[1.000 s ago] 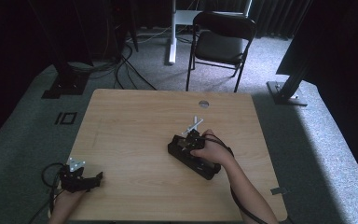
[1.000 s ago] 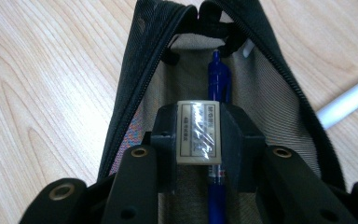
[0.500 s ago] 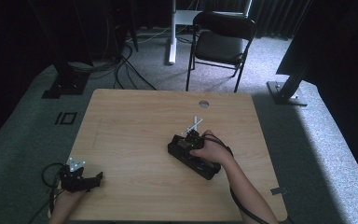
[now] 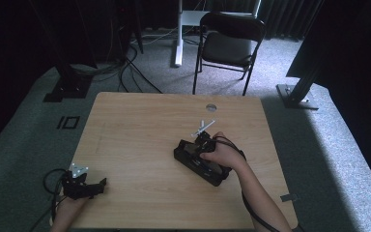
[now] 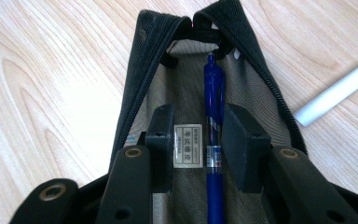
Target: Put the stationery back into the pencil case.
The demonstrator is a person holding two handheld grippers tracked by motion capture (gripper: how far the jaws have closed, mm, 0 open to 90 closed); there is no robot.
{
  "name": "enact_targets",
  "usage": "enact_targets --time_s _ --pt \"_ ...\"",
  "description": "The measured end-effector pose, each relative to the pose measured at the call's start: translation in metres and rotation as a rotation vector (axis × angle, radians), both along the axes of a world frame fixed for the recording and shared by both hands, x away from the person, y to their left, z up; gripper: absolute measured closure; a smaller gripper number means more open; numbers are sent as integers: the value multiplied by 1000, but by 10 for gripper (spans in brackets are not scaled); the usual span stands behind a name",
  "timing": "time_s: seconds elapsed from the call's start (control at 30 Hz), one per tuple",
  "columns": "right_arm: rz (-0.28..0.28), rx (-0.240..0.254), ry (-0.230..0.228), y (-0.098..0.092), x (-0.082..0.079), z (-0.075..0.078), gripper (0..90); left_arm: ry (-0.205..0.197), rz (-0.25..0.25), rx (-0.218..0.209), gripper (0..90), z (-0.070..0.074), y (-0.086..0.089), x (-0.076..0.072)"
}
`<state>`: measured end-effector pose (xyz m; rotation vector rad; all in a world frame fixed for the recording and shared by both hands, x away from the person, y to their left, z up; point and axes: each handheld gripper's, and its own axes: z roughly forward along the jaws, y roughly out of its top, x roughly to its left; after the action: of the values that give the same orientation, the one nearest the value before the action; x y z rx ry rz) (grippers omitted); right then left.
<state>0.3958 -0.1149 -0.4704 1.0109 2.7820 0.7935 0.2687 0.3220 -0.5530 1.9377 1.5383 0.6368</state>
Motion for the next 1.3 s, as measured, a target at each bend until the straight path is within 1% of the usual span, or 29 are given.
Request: enact_targets --time_s 0.17,0.2,0.43,0.5,0.63,0.7,0.8,0.93,1.1,1.2,1.23,1.27,1.3 --pt "-5 21 -6 -4 -1 6 636 0 0 0 9 0 0 0" --pt "-9 36 -10 -7 -2 11 637 0 0 0 9 0 0 0" --pt "0 57 -40 -13 -5 23 638 0 0 0 9 0 0 0" --pt "-6 73 -43 -14 -5 27 638 0 0 0 9 0 0 0" --pt "-22 101 -64 -19 -4 31 637 0 0 0 9 0 0 0" --pt "-26 108 -72 -21 -4 33 637 0 0 0 9 0 0 0" --pt "-43 132 -91 -23 -2 35 637 0 0 0 9 0 0 0" --pt "-73 179 -117 -27 1 37 626 0 0 0 9 0 0 0" --pt "-97 191 -133 -29 4 36 627 0 0 0 9 0 0 0" --pt "-135 196 -167 -30 7 34 627 0 0 0 9 0 0 0" --pt "-135 196 -167 -30 7 34 627 0 0 0 9 0 0 0" --pt "-165 205 -185 -32 10 33 627 0 0 0 9 0 0 0" --pt "-172 206 -189 -33 11 33 627 0 0 0 9 0 0 0"
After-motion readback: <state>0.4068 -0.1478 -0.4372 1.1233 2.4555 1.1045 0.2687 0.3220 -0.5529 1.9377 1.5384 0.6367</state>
